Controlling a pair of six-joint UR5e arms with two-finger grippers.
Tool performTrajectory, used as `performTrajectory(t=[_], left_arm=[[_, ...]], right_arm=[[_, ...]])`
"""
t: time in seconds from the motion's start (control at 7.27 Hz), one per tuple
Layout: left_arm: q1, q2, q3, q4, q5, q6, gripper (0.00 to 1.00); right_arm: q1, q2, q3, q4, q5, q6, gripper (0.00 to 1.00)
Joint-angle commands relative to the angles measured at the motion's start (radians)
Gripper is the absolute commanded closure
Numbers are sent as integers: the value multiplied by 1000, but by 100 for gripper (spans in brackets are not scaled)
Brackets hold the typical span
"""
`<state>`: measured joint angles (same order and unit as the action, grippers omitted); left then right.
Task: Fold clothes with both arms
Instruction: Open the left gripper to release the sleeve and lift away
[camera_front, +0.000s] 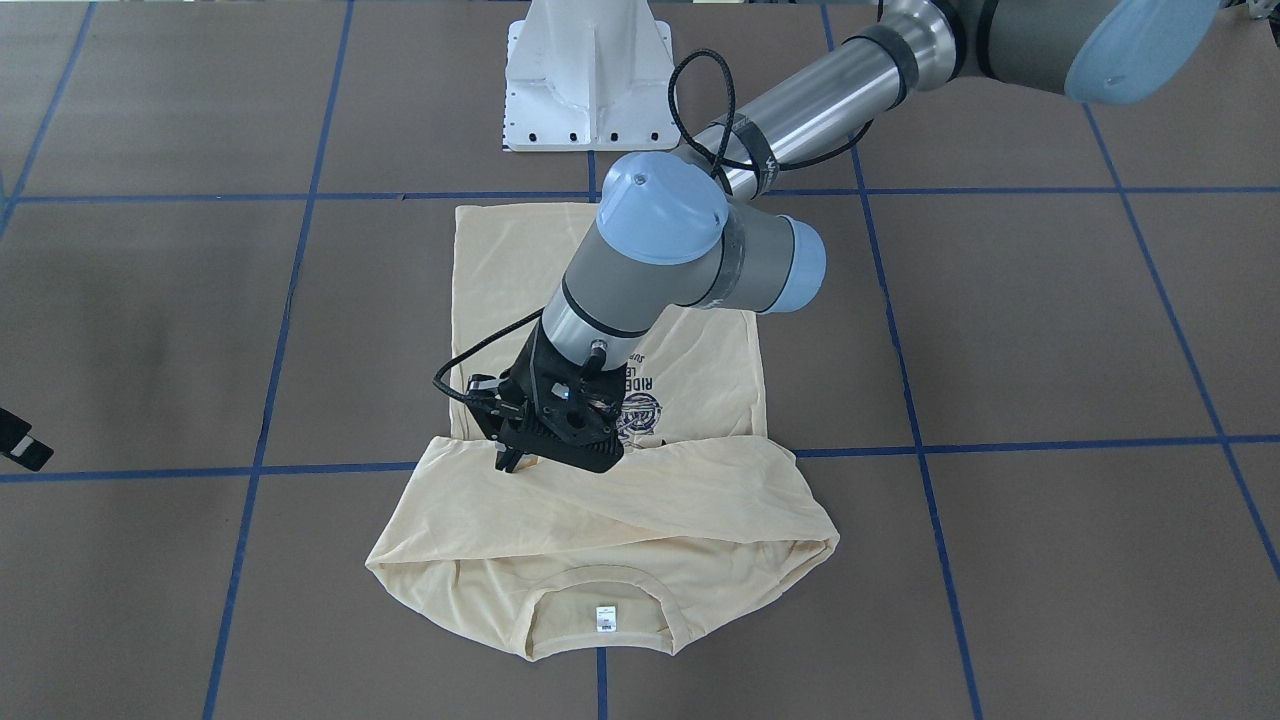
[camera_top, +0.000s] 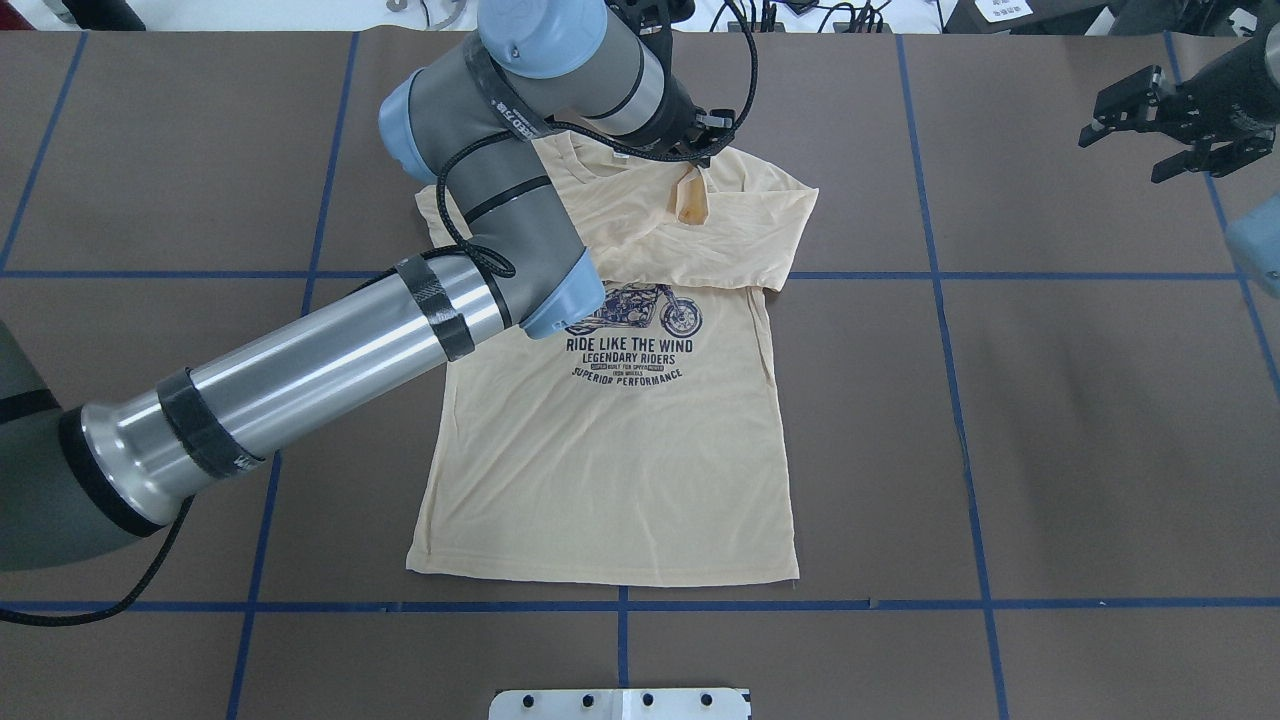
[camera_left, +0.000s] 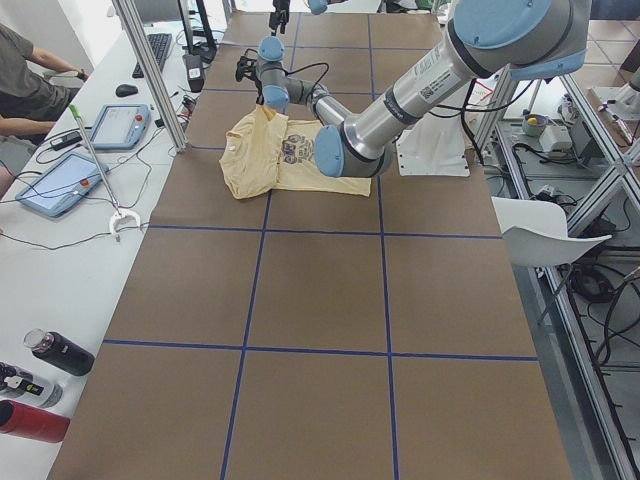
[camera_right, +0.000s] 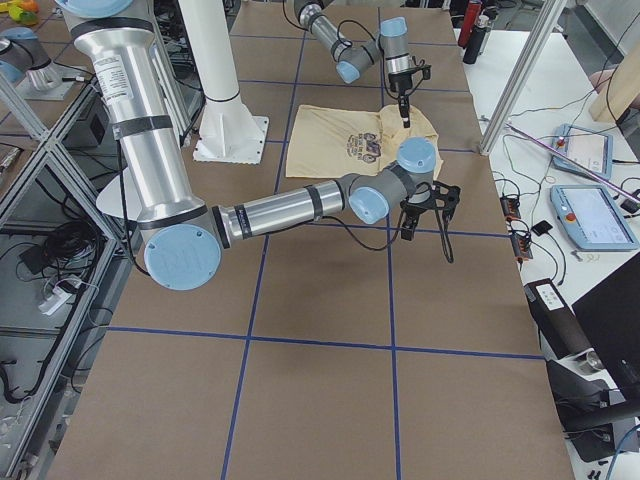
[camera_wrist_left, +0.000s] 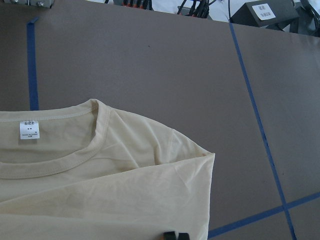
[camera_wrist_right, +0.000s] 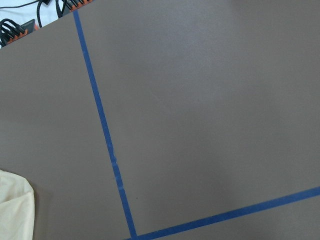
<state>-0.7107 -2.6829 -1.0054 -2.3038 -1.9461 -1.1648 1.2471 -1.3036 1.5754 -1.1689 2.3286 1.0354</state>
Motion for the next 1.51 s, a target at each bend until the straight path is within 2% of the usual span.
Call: performTrajectory(t=[0.0,0.14,0.28,0.41,0.55,0.69,0.83,1.1,1.24,1.38], left_arm=[[31,-31,71,-72,65,-82,92],[33,-41,85,-77,67,-110,80],[33,-48,111,-109,72,-146,54],[33,-52,123,-132,72,-195,10],[31,-54,117,-132,69,-244,0],[27,-49,100,-131,64,-252,0],[19,-13,33,-114,40,-251,0],[-1,226,-278,-45,-89,-249,0],[-3,364,-468,36,-91,-240,0],[-4,464,-596,103,-90,-239,0]], right_arm=[[0,3,0,0,0,0,1],[0,1,0,2,0,2,1],[0,-2,3,2,0,2,1],[0,-2,6,3,1,3,1],[-1,0,12,3,3,17,1],[-1,-2,26,3,6,34,1],[-14,-6,53,5,11,107,1],[-95,-128,226,15,-3,277,1],[-132,-167,280,15,-6,340,1],[-206,-171,317,15,-68,424,1]])
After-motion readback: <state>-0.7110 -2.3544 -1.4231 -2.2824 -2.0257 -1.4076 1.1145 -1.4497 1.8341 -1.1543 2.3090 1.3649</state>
